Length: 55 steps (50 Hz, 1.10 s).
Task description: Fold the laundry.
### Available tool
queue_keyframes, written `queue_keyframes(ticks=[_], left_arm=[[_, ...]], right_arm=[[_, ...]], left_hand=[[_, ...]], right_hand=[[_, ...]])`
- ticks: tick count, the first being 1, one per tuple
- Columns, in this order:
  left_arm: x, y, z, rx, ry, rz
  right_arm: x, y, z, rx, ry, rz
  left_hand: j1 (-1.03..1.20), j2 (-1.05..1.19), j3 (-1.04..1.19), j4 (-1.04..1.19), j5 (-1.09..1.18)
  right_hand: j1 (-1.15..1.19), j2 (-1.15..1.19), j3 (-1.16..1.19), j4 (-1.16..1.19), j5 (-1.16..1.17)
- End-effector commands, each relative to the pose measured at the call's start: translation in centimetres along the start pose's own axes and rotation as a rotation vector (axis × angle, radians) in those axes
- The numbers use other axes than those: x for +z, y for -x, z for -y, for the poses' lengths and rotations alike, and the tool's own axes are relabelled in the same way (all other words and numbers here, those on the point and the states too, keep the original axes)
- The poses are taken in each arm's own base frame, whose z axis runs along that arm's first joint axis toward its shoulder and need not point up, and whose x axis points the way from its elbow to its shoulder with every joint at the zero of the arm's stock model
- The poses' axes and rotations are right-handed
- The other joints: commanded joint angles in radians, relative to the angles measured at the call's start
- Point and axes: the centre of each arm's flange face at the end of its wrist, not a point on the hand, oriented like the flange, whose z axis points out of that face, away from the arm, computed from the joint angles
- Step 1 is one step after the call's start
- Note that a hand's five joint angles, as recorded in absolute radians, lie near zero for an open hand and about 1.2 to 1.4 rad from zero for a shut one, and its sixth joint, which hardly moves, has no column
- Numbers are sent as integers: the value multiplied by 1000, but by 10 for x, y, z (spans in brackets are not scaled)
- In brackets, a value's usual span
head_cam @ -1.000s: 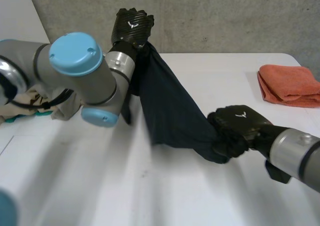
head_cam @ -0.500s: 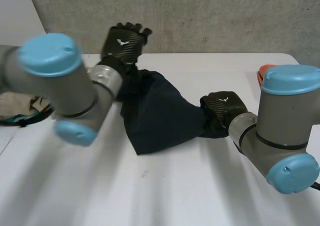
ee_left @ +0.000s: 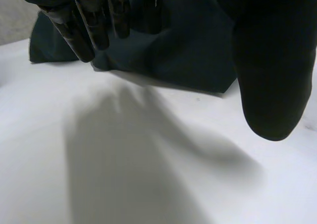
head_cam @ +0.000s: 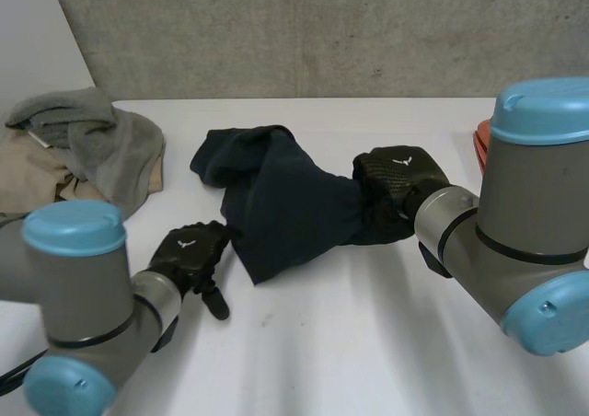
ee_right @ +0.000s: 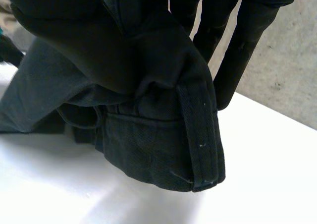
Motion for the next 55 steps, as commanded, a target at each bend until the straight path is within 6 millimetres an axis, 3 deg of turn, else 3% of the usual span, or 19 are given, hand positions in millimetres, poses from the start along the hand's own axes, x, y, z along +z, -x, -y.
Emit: queue_keyframes(ticks=[1, 10, 22, 26, 27, 30, 34, 38, 45, 49, 55], left_arm=[[21, -15, 1, -92, 20, -28], [32, -27, 7, -222, 6, -1], [32, -53, 21, -317, -39, -43], [37, -57, 20, -312, -43, -33], [39, -56, 20, -311, -50, -13], [42, -49, 25, -314, -77, 37], [38, -29, 48, -343, -148, 124], [17, -12, 86, -374, -254, 141], [-47, 1, 159, -267, -468, 10], [-85, 4, 192, -141, -590, -34], [-135, 18, 241, -64, -757, 29]], right_arm=[[-17, 12, 20, 10, -55, 31], [-25, 22, 26, 4, -68, 53], [-34, 19, 36, 40, -95, 46], [-37, 17, 41, 59, -110, 40], [-38, 15, 43, 68, -115, 35], [-39, 9, 46, 79, -125, 18], [-39, -3, 50, 92, -137, -14], [-41, -14, 55, 96, -151, -42], [-55, -23, 75, -2, -172, -37], [-67, -28, 97, -103, -223, -30], [-89, -46, 151, -211, -417, -115]], left_hand=[[-30, -29, -37, -28, -51], [-30, -29, -37, -28, -51], [-30, -29, -37, -28, -51], [354, 355, 347, 357, 333], [655, 656, 648, 657, 633], [1170, 1171, 1163, 1172, 1149], [1192, 1193, 1185, 1194, 1171], [1192, 1193, 1185, 1194, 1171], [1192, 1193, 1185, 1194, 1171], [1192, 1193, 1185, 1194, 1171], [1192, 1193, 1185, 1194, 1171]], right_hand=[[315, 230, 211, 202, 205], [315, 230, 211, 202, 205], [315, 230, 211, 202, 205], [315, 230, 211, 202, 205], [315, 230, 211, 202, 205], [315, 230, 211, 202, 205], [315, 230, 211, 202, 205], [315, 230, 211, 202, 205], [315, 230, 211, 202, 205], [315, 230, 211, 202, 205], [315, 230, 211, 202, 205]])
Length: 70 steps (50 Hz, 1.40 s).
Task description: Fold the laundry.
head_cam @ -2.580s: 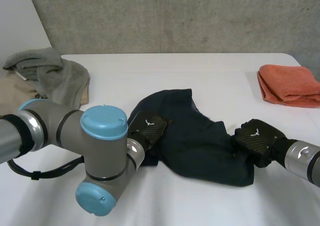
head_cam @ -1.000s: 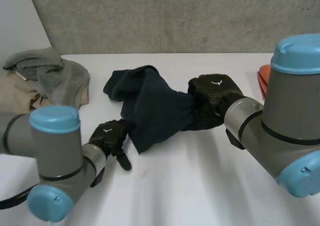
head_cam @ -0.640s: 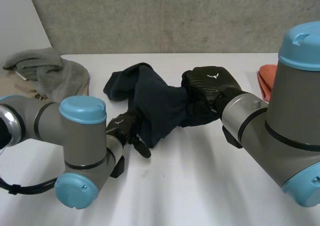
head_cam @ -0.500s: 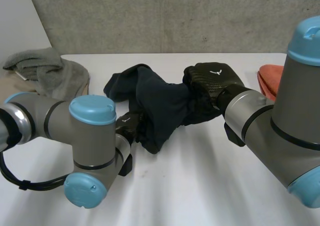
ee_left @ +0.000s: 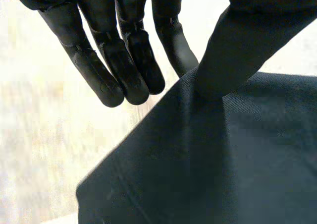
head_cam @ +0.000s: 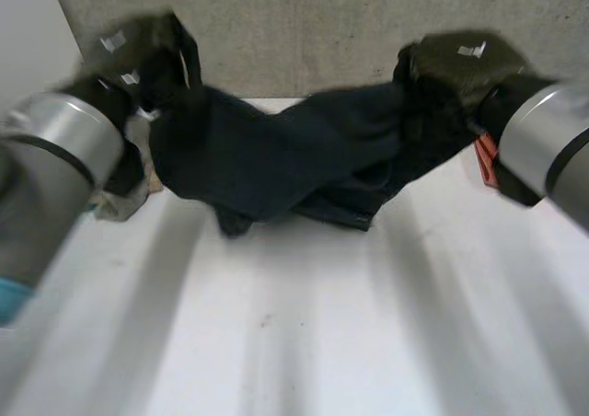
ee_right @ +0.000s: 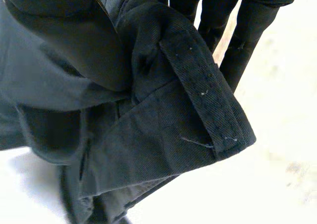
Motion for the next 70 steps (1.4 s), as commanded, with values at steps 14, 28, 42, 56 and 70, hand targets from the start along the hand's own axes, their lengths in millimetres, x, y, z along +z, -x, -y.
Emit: queue_keyframes(ticks=[14, 28, 42, 56, 70], left_arm=[[65, 19, 83, 122, -234, 104], [188, 36, -13, 174, -437, 128], [146, 17, -51, 207, -193, 76], [34, -35, -143, 380, 195, -180], [35, -18, -207, 449, 367, -93]], right_arm=[[56, -50, 48, -104, -203, -164], [184, -53, -49, -95, -512, -324], [181, -69, -119, -223, -34, -305], [109, -69, -135, -265, 290, -120], [95, -62, -197, -141, 481, -43]], left_hand=[[221, 202, 212, 200, 241], [221, 202, 212, 200, 241], [-1000, -1020, -1010, -1021, -981], [-1000, -1020, -1010, -1021, -981], [-877, -896, -886, -897, -857]], right_hand=[[315, 222, 205, 198, 205], [50, -44, -60, -67, -61], [-907, -1000, -1016, -1024, -1017], [-907, -1000, -1016, -1024, -1017], [-381, -475, -491, -498, -491]])
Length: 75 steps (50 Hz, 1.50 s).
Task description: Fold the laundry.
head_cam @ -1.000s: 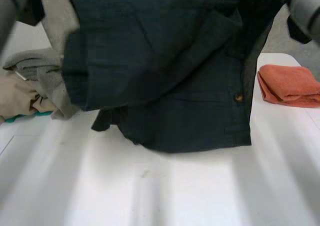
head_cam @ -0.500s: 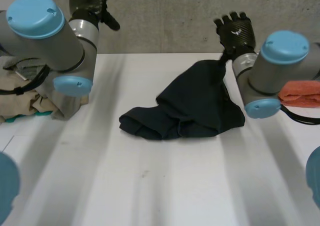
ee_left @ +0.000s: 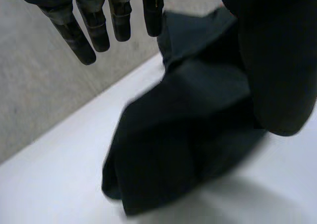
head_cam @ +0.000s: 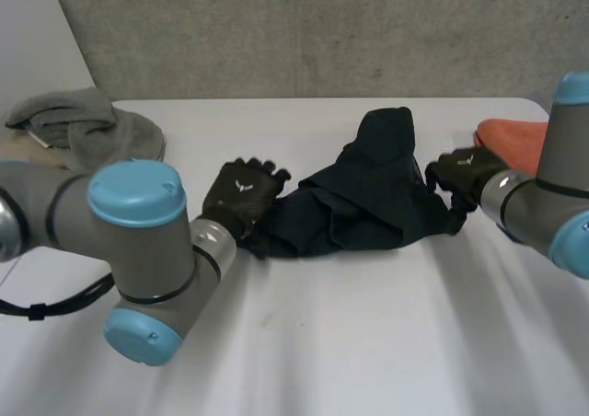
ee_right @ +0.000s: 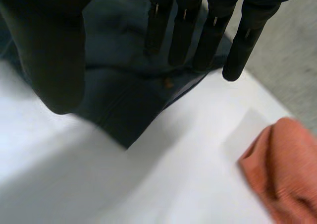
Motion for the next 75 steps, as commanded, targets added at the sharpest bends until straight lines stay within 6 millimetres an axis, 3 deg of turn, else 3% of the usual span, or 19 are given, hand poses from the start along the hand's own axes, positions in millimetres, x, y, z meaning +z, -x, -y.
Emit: queue_keyframes(ticks=[1, 3, 5, 11, 17, 20, 23, 30, 38, 43, 45, 51, 52, 54, 59, 63, 68, 73, 75], left_arm=[[19, 7, -16, 14, 48, 66], [22, 7, -18, 15, 54, 70], [27, 6, -20, 18, 58, 67], [42, 5, -27, 45, 55, 75], [59, 5, -34, 85, 54, 81], [60, 7, -31, 77, 54, 86], [54, 11, -20, 55, 53, 88], [12, 24, 19, -84, 100, 90], [-46, 43, 61, -279, 140, 63], [-49, 51, 59, -348, 163, 41], [-42, 55, 52, -360, 178, 51], [-1, 60, -5, -373, 319, 118], [8, 59, -17, -382, 344, 122], [20, 59, -31, -391, 367, 137], [29, 72, -24, -386, 323, 181], [20, 87, -6, -378, 271, 228], [-12, 92, 12, -341, 215, 239], [-47, 81, 11, -258, 197, 202], [-59, 74, 5, -206, 185, 183]], right_arm=[[18, 6, -25, 84, 57, 20], [23, 8, -29, 91, 64, 27], [30, 10, -33, 101, 66, 29], [44, 15, -37, 98, 46, 29], [56, 22, -37, 88, -19, 11], [59, 23, -38, 77, -51, -4], [61, 22, -37, 71, -80, -22], [47, 12, -28, 83, -90, -48], [-26, -16, 14, 89, -78, 7], [-52, -21, 31, 99, -93, 49], [-52, -19, 33, 101, -101, 60], [-26, 13, 20, 104, -94, 118], [-19, 24, 16, 93, -92, 130], [-8, 37, 10, 82, -87, 118], [12, 46, 8, 52, -104, -7], [14, 49, 12, 47, -109, -59], [12, 50, 19, 40, -129, -64], [12, 52, 22, 42, -135, -69], [11, 53, 22, 42, -133, -67]], left_hand=[[71, 70, 77, 70, 76], [72, 70, 77, 70, 76], [72, 70, 77, 70, 76], [183, 181, 188, 181, 187], [863, 862, 869, 862, 868], [1163, 1162, 1169, 1162, 1168], [1163, 1162, 1169, 1162, 1168], [1163, 1162, 1169, 1162, 1168], [1163, 1162, 1169, 1162, 1168], [1163, 1162, 1169, 1162, 1168], [1163, 1162, 1169, 1162, 1168], [1163, 1162, 1169, 1162, 1168], [1076, 1075, 1082, 1075, 1081], [657, 656, 663, 656, 662], [157, 156, 163, 156, 162], [101, 100, 106, 100, 105], [80, 79, 86, 79, 85], [124, 123, 130, 123, 129], [261, 260, 267, 260, 266]], right_hand=[[108, 109, 108, 111, 107], [82, 83, 82, 85, 81], [-124, -123, -123, -120, -124], [-142, -141, -141, -138, -142], [66, 67, 66, 69, 65], [459, 460, 459, 462, 458], [803, 804, 803, 806, 802], [804, 805, 804, 807, 803], [804, 805, 804, 807, 803], [804, 805, 804, 807, 803], [804, 805, 804, 807, 803], [804, 805, 804, 807, 803], [804, 805, 804, 807, 803], [804, 805, 804, 807, 803], [804, 805, 804, 807, 803], [804, 805, 804, 807, 803], [804, 805, 804, 807, 803], [804, 805, 804, 807, 803], [804, 805, 804, 807, 803]])
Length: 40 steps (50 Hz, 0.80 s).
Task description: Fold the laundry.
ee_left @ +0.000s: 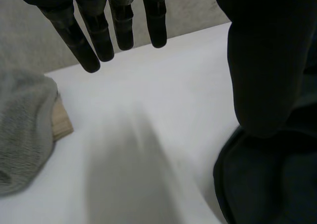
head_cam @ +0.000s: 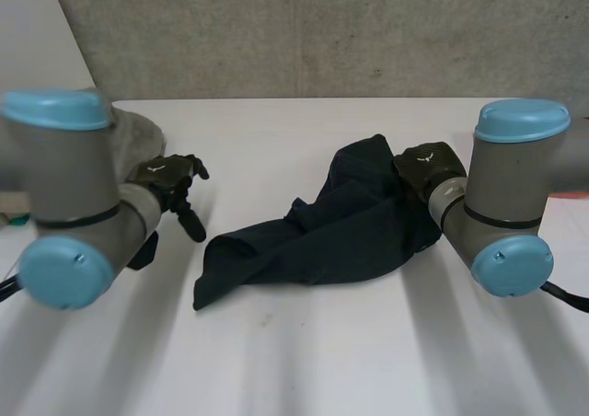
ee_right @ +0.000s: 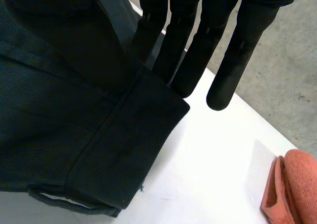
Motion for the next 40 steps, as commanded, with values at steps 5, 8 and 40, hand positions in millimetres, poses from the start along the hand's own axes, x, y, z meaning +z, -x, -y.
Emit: queue_keyframes(ticks=[5, 8, 40], left_arm=[[-58, -10, -46, 193, -33, -88], [-63, -20, -58, 208, -14, -124], [-20, -48, -66, 197, 49, -95]], right_arm=[[-3, 1, 4, 5, 5, 9], [-5, 3, 4, 12, 12, 15], [-31, -12, 3, 31, 152, 59]], left_hand=[[299, 326, 317, 323, 335], [238, 265, 256, 262, 274], [1050, 1077, 1069, 1075, 1086]], right_hand=[[319, 229, 207, 199, 220], [319, 229, 207, 199, 220], [-194, -285, -306, -315, -293]])
